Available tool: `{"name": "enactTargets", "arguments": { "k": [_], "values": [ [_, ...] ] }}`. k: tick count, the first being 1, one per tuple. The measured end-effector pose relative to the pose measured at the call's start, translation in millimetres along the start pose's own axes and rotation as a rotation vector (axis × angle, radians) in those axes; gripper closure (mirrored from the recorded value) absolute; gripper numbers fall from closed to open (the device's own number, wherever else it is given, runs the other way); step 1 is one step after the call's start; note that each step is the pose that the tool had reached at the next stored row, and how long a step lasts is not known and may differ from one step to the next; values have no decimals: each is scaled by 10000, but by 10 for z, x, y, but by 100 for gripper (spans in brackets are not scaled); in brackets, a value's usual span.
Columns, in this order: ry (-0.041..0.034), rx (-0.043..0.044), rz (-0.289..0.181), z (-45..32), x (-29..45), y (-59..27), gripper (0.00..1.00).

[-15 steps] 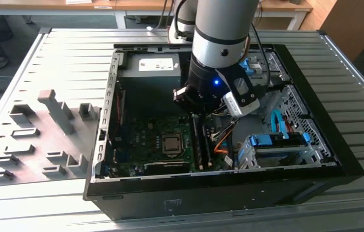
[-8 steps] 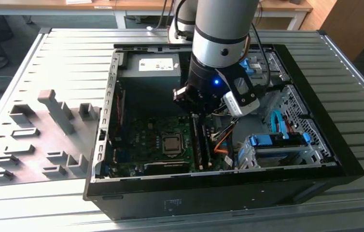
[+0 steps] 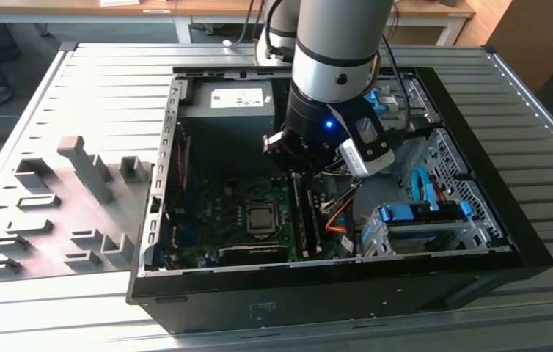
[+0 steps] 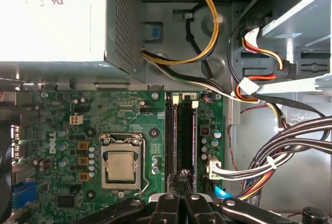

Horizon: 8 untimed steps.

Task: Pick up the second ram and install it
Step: 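Press down the second ram until it locks into place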

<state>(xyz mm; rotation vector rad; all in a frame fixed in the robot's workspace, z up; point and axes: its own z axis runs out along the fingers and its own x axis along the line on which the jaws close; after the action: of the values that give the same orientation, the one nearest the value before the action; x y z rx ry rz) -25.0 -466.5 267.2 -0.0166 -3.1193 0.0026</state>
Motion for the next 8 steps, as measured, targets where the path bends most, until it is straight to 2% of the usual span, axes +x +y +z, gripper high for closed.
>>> {"name": "enactTargets", "arguments": {
  "k": [3,8],
  "values": [
    [0,-12,-1,53,7,53,90],
    [-1,-13,-1,145,11,217,90]
  ]
}}
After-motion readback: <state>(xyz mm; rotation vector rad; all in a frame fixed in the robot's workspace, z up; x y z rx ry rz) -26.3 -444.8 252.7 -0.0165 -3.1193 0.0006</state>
